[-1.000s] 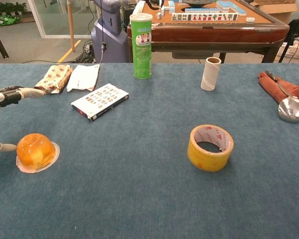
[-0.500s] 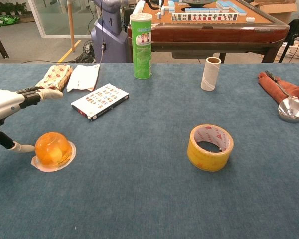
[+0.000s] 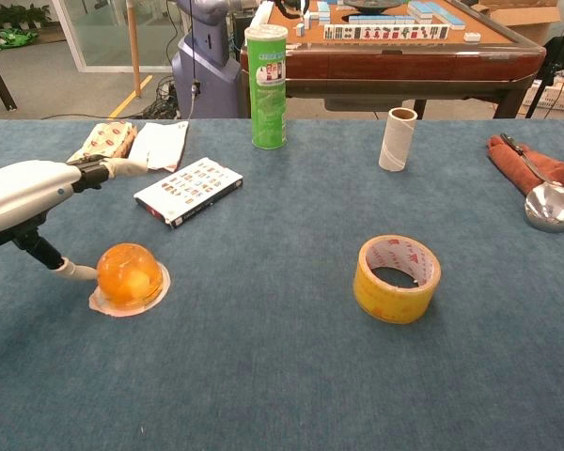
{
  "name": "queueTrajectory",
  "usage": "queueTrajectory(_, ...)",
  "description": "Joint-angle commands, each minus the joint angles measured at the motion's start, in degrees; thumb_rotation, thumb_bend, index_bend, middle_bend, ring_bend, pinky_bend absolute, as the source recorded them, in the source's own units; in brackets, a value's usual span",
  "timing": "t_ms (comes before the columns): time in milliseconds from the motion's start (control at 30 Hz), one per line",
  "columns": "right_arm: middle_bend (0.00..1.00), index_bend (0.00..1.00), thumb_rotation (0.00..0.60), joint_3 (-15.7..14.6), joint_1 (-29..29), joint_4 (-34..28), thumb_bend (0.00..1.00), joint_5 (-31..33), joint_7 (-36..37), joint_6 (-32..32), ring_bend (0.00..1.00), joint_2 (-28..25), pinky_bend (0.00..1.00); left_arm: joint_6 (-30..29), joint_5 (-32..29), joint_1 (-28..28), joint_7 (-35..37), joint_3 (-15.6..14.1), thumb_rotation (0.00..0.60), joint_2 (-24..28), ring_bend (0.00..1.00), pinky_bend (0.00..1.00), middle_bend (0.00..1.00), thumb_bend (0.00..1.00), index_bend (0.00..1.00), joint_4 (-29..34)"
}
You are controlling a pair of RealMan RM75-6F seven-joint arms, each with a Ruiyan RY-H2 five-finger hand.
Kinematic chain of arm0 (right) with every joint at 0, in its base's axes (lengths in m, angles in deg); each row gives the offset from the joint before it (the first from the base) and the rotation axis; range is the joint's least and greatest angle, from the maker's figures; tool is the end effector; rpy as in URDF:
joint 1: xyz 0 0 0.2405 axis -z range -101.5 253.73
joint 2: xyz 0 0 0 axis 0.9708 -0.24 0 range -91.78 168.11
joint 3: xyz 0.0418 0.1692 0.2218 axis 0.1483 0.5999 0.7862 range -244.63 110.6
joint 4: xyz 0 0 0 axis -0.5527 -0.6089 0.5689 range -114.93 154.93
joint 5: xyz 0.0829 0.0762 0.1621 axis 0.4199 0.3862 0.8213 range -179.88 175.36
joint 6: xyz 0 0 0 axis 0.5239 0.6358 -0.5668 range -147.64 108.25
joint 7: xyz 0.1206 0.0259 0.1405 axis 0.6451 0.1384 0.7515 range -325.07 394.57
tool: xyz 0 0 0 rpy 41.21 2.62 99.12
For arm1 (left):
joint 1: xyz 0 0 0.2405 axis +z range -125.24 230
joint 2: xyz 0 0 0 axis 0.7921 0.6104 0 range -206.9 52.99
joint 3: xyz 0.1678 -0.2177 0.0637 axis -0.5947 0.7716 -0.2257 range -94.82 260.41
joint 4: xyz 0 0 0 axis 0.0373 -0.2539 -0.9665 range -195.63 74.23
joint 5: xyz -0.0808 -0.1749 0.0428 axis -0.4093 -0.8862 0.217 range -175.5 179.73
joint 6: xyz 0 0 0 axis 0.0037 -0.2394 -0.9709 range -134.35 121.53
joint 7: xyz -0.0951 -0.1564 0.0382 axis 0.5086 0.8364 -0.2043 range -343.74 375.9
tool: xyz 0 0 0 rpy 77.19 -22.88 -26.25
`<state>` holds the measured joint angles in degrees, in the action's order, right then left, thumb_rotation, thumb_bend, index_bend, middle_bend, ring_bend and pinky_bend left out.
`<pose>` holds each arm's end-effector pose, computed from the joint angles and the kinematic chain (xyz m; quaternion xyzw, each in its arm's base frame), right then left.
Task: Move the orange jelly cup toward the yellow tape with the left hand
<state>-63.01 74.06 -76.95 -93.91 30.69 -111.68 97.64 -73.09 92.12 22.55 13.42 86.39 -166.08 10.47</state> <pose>-0.3001 -0.2104 0.2183 0.5994 -0.3171 0.4140 0.6073 -0.2307 0.3484 0.0006 -0.7496 -0.3087 -0.4081 0.4198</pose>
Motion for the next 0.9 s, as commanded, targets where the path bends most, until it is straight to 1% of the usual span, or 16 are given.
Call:
queueTrajectory(33,0.32,0.24,0.6,0.01,0.0,0.0,0.29,0.01,0.04,0.01,0.29,-0.03,0.43,0.4,-0.3,-0.46,-0.14,0.17,0.6,-0.42,0.0,0.16,0.0,0.0,0.0,-0.08)
queueTrajectory(667,0.32,0.24,0.6,0.08,0.06,-0.08,0.29,-0.01,0.74,0.02,0.29,-0.48,0.43,1.51,-1.01,-3.13,-2.51,0.49,0.6,-3.64,0.0,0.16,0.0,0.0,0.0,1.54)
queueTrajectory(767,0.32,0.24,0.6,0.11,0.07,-0.11,0.29,0.07,0.87,0.05,0.29,-0.57,0.43,1.1,-0.9,-3.18,-3.31,0.39,0.6,-3.46,0.0,0.16,0.0,0.0,0.0,2.15)
queueTrajectory(900,0.32,0.24,0.6,0.1,0.19,-0.15,0.29,-0.02,1.11,-0.17,0.29,-0.69,0.43,0.22,-1.33,-2.49,-4.77,0.23,0.6,-1.54,0.0,0.16,0.0,0.0,0.0,2.86)
